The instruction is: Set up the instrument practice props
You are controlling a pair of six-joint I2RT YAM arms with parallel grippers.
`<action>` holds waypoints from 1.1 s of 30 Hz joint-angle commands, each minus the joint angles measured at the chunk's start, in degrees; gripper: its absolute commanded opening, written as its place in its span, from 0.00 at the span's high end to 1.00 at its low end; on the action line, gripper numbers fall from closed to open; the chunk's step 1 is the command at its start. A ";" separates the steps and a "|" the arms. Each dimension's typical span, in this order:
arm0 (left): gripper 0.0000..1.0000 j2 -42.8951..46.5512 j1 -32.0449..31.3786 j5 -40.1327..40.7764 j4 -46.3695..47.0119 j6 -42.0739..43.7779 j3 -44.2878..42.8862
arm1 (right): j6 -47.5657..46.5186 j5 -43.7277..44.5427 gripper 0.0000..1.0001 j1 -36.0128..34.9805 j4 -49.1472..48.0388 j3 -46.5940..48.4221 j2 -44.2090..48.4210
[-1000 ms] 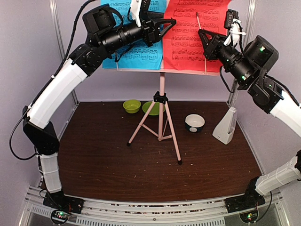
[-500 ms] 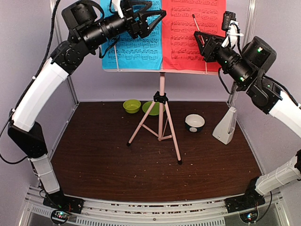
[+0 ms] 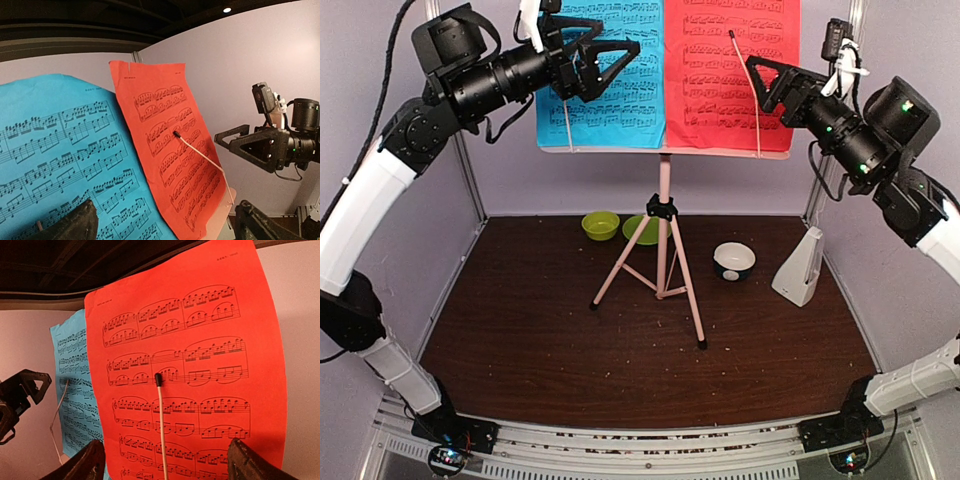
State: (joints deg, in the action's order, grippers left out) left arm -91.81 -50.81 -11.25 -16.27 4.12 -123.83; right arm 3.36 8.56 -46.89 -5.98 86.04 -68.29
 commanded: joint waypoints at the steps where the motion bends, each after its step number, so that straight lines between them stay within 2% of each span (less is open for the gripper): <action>1: 0.02 5.05 1.96 5.32 -3.39 -5.67 4.21 | -0.13 2.52 0.09 0.05 4.24 0.00 3.16; 9: 0.02 14.36 8.94 6.93 -7.51 -16.22 14.79 | 2.27 5.53 0.04 0.13 13.74 -2.04 8.19; 17: 0.02 22.59 16.20 6.75 -10.07 -26.46 26.66 | 7.97 11.64 0.03 0.43 20.74 -9.03 16.76; 22: 0.02 25.92 20.51 5.63 -11.31 -30.76 32.13 | 13.75 17.04 0.02 1.95 30.73 -11.40 20.82; 25: 0.02 27.60 21.60 6.23 -13.61 -31.20 34.04 | 21.46 15.73 0.02 5.99 41.40 -13.84 22.84; 28: 0.02 29.04 22.05 8.21 -16.67 -31.13 36.32 | 25.93 12.05 0.01 10.36 46.69 -19.15 24.91; 33: 0.02 30.45 23.55 5.46 -15.57 -30.88 41.75 | 23.41 3.75 0.00 22.00 48.93 -25.50 24.17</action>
State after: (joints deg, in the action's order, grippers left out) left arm -62.17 -28.69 -4.10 -32.32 -26.17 -85.03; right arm 25.93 19.55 -32.53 36.71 64.23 -42.81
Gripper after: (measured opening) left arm 0.978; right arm 0.996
